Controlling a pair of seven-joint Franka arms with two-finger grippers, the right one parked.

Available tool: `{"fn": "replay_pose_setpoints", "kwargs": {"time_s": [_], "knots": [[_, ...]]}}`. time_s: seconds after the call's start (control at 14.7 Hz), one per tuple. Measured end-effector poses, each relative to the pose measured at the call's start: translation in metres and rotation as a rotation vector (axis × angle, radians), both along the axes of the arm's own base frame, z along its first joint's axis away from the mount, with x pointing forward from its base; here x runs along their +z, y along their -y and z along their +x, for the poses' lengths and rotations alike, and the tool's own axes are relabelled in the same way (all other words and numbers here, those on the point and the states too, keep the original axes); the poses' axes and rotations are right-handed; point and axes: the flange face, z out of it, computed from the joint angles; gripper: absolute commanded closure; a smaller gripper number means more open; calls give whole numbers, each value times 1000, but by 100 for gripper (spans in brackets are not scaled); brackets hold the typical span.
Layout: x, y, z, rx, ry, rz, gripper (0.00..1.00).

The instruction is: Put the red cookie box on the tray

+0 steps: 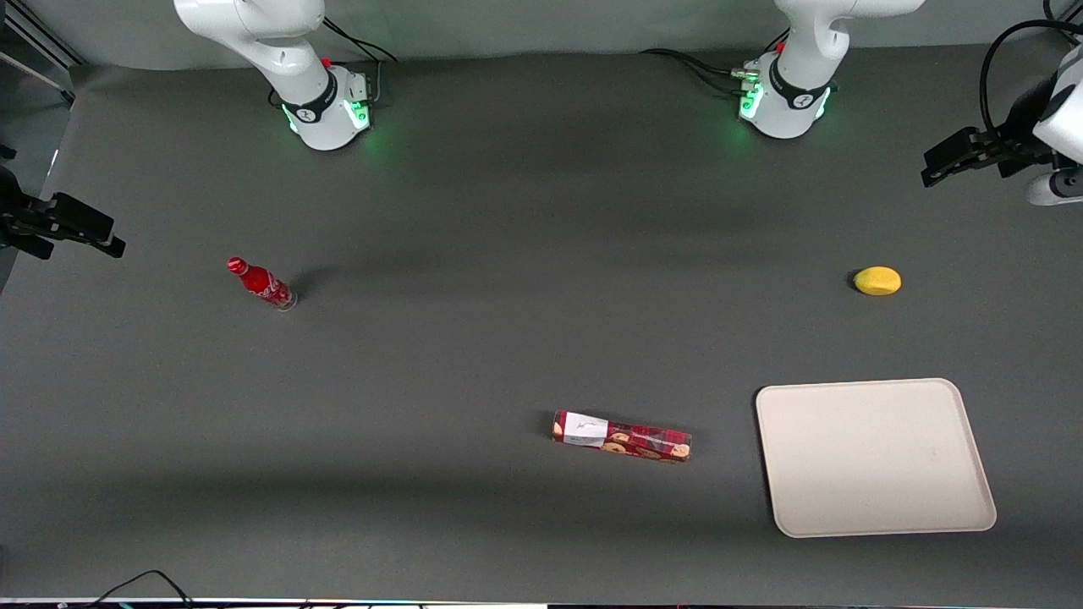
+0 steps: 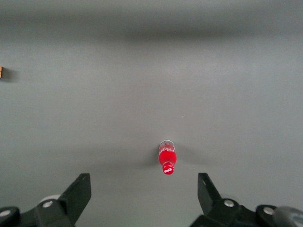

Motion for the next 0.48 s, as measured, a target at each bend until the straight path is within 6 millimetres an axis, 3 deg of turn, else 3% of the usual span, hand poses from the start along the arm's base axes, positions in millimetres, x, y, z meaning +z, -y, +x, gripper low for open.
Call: {"fn": "replay_pose_setpoints", "kwargs": {"time_s": [0.48], "knots": [[-16,6,14,13,-28,4,0]]}}
